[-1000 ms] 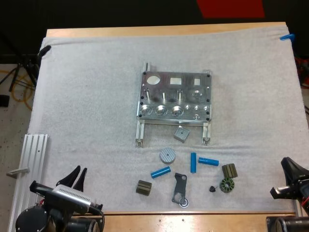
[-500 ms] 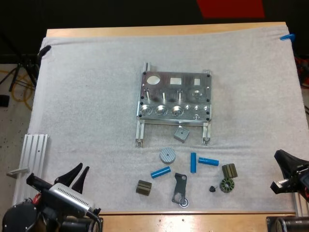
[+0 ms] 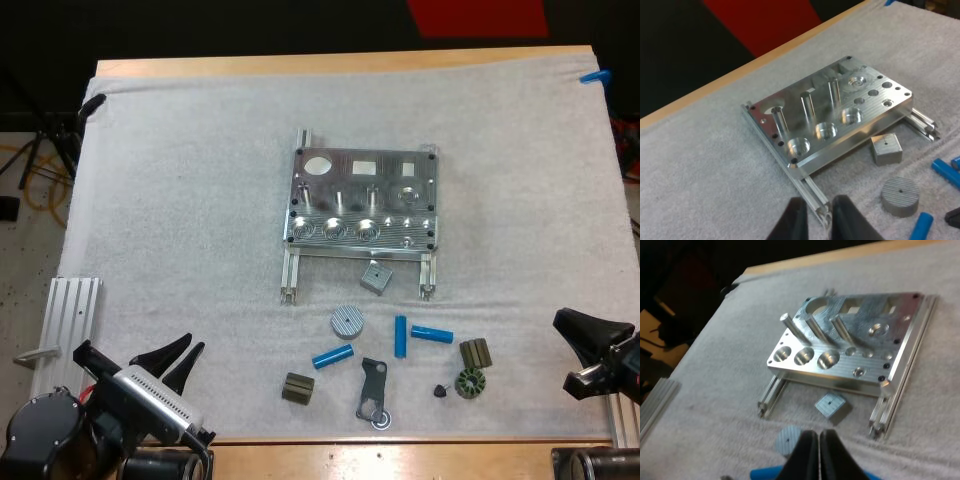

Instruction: Load cells from right to left

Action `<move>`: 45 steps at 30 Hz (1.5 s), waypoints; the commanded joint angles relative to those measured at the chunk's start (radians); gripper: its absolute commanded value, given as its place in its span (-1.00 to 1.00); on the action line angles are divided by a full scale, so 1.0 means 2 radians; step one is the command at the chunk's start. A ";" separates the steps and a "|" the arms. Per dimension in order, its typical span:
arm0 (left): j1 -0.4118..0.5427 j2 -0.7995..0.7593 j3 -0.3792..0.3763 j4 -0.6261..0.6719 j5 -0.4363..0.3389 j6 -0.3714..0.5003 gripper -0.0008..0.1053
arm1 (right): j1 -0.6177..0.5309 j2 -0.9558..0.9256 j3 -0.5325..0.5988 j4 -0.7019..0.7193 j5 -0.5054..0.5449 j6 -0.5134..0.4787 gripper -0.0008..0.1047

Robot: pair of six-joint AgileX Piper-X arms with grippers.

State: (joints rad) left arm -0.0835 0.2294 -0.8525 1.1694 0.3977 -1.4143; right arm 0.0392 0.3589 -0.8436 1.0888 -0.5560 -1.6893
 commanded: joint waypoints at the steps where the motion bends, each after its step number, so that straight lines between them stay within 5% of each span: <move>1: -0.008 0.004 -0.004 0.003 0.008 0.000 -0.74 | 0.000 0.004 -0.005 0.004 -0.022 -0.003 -0.99; 12: -0.092 0.054 -0.026 0.089 0.008 0.034 -0.74 | 0.002 0.017 -0.005 0.007 -0.046 -0.003 -0.99; 35: -0.225 0.209 -0.038 0.073 0.008 0.093 -0.72 | 0.106 0.076 -0.005 0.042 -0.072 -0.004 -0.99; 37: -0.232 0.219 -0.038 0.065 0.008 0.093 -0.65 | 0.108 0.078 -0.005 0.042 -0.072 -0.004 -0.99; 42: -0.238 0.258 -0.038 0.068 -0.029 0.091 -0.03 | 0.108 0.077 -0.005 0.041 -0.070 -0.007 -0.99; 45: -0.243 0.280 -0.038 0.061 -0.028 0.091 0.17 | 0.108 0.077 -0.005 0.041 -0.070 -0.007 -0.99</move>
State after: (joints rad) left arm -0.5601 0.7744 -0.9222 1.3026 0.3542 -1.2271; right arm 0.2542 0.5130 -0.8438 1.1700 -0.6890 -1.6893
